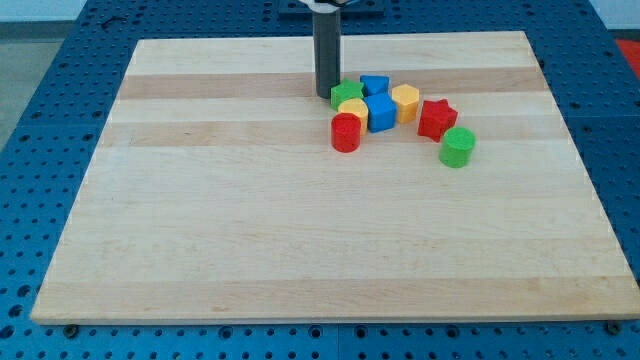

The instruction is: Point your arm at the center

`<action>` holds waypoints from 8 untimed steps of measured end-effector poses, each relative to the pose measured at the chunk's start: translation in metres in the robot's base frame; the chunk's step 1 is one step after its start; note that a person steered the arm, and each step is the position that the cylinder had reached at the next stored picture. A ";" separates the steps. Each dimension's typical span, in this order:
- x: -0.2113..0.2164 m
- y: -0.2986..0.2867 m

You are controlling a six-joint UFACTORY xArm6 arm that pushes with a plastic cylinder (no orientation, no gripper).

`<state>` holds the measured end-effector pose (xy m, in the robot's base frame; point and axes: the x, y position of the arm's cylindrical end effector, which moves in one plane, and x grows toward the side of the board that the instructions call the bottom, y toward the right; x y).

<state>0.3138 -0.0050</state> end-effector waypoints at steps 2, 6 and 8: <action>0.019 -0.066; 0.101 -0.136; 0.157 -0.113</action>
<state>0.4709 -0.1184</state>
